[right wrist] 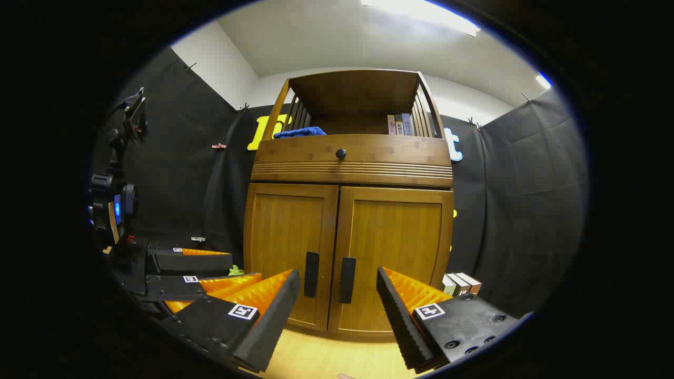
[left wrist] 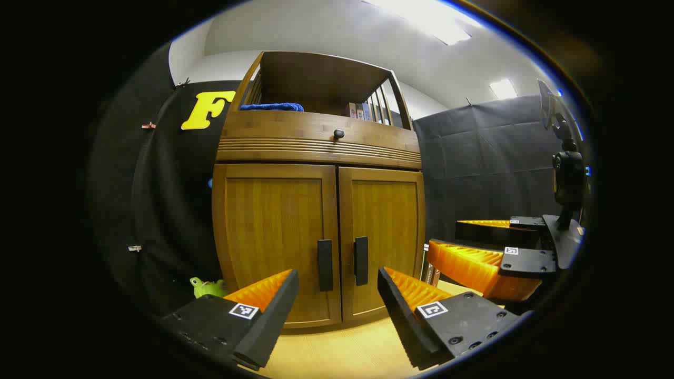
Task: Open the right door of the double-door shoe cabinet with the right hand, and open the left door with the left hand.
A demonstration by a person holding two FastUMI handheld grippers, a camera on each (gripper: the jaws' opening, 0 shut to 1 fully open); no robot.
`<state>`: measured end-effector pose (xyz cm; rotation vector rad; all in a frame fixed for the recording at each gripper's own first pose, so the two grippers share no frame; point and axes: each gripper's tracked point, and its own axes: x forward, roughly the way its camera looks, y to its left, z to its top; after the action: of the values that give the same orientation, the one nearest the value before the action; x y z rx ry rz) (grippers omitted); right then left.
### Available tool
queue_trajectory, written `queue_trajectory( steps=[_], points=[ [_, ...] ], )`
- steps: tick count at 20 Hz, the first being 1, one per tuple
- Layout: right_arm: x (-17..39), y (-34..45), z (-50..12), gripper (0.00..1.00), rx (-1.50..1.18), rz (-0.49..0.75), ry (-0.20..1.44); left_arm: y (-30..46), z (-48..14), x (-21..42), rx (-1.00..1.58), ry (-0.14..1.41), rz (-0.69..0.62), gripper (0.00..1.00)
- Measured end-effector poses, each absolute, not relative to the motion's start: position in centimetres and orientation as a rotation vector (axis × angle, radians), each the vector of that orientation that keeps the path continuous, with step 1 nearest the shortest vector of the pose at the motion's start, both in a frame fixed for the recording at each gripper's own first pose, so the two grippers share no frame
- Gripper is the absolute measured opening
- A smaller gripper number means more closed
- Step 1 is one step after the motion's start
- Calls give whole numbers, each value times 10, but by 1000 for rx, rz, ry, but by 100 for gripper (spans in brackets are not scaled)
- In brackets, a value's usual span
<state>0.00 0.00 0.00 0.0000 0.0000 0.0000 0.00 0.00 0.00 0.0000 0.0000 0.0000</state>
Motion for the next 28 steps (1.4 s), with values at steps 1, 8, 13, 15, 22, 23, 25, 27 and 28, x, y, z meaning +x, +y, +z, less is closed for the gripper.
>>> queue_trajectory(
  steps=[1, 8, 13, 15, 22, 23, 25, 27, 28],
  points=[
    [0, 0, 0, 92, 3, 0, 2, 0, 1, 0, -2, -4, 5, 92],
    [-4, -2, 8, 94, 16, 1, -41, -1, 11, -5, -6, -38, 19, 93],
    [-4, 0, 8, 92, 20, 0, -36, 2, 18, -9, -21, -61, 20, 92],
    [-2, 2, 4, 93, 9, 7, -29, 1, 19, -12, -22, -65, 22, 93],
    [0, 14, -6, 93, -10, 30, 3, -1, 18, -13, -7, -70, 12, 93],
    [1, 13, -5, 93, -10, 31, 2, -1, 18, -13, -7, -72, 11, 93],
    [2, 14, -5, 92, -9, 30, 0, 0, 18, -14, -7, -72, 14, 93],
    [5, 13, -5, 91, -7, 25, -2, 0, 18, -15, -7, -74, 17, 92],
    [7, 13, -5, 91, -6, 23, -4, 1, 19, -17, -7, -76, 19, 92]
  ],
)
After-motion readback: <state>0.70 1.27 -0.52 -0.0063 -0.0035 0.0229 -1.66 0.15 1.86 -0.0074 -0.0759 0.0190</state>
